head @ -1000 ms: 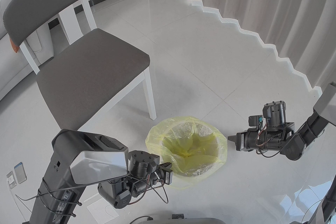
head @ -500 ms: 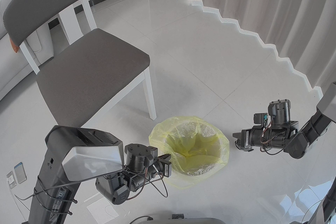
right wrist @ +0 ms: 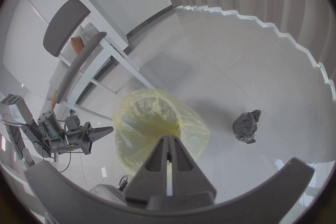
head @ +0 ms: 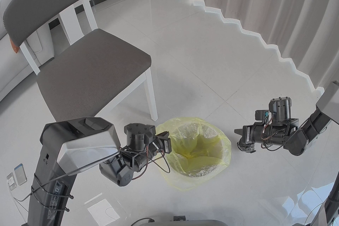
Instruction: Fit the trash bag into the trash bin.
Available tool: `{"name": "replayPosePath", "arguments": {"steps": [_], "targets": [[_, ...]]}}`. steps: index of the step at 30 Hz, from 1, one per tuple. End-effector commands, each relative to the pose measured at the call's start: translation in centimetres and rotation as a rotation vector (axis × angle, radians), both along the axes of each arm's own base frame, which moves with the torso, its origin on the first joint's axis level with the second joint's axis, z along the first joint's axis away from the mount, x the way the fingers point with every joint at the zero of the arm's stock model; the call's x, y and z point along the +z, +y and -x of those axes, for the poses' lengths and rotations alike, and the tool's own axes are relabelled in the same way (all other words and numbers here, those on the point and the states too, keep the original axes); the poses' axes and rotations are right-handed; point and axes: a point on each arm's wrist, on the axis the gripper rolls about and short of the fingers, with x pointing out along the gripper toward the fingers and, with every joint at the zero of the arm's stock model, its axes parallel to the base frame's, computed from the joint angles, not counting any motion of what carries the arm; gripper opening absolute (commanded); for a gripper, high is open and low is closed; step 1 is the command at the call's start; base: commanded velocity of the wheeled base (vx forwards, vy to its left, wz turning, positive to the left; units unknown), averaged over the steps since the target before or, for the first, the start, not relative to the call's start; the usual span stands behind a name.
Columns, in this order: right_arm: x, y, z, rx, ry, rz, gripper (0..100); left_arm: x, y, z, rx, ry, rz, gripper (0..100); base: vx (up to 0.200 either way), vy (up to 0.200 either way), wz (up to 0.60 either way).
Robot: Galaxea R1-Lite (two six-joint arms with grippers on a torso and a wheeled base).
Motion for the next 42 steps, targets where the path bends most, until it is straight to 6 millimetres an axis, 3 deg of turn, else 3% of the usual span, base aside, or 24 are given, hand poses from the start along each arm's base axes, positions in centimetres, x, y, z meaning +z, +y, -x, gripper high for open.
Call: {"name": "replayPosePath", "arguments": {"steps": [1, 7, 17, 27, 33, 42], "targets": [[-0.6, -0.1, 0.0, -0.005, 0.018, 0.003, 0, -1.0, -0.5, -4.7, 0.067, 0.011, 0.024, 0, 0.0, 0.0, 0.0], [-0.9, -0.9, 0.3, -0.021, 0.035, 0.012, 0, -3.2, -0.9, -7.1, 0.116, 0.042, -0.008, 0, 0.0, 0.0, 0.0], [-1.3, -1.4, 0.3, -0.036, 0.048, 0.016, 0, -4.7, 0.2, -7.6, 0.113, 0.137, -0.058, 0, 0.0, 0.0, 0.0], [-1.5, -1.6, 0.2, -0.042, 0.054, 0.017, 0, -2.8, 0.2, -7.6, 0.114, 0.107, -0.027, 0, 0.0, 0.0, 0.0], [-4.0, -1.3, -0.3, -0.03, 0.114, 0.035, 0, 0.3, 0.7, -5.9, 0.115, 0.087, 0.023, 0, 0.0, 0.0, 0.0], [-8.6, 0.5, -2.6, 0.004, 0.182, 0.052, 0, 3.0, 1.7, -4.3, 0.115, 0.056, 0.04, 0, 0.0, 0.0, 0.0]]}}
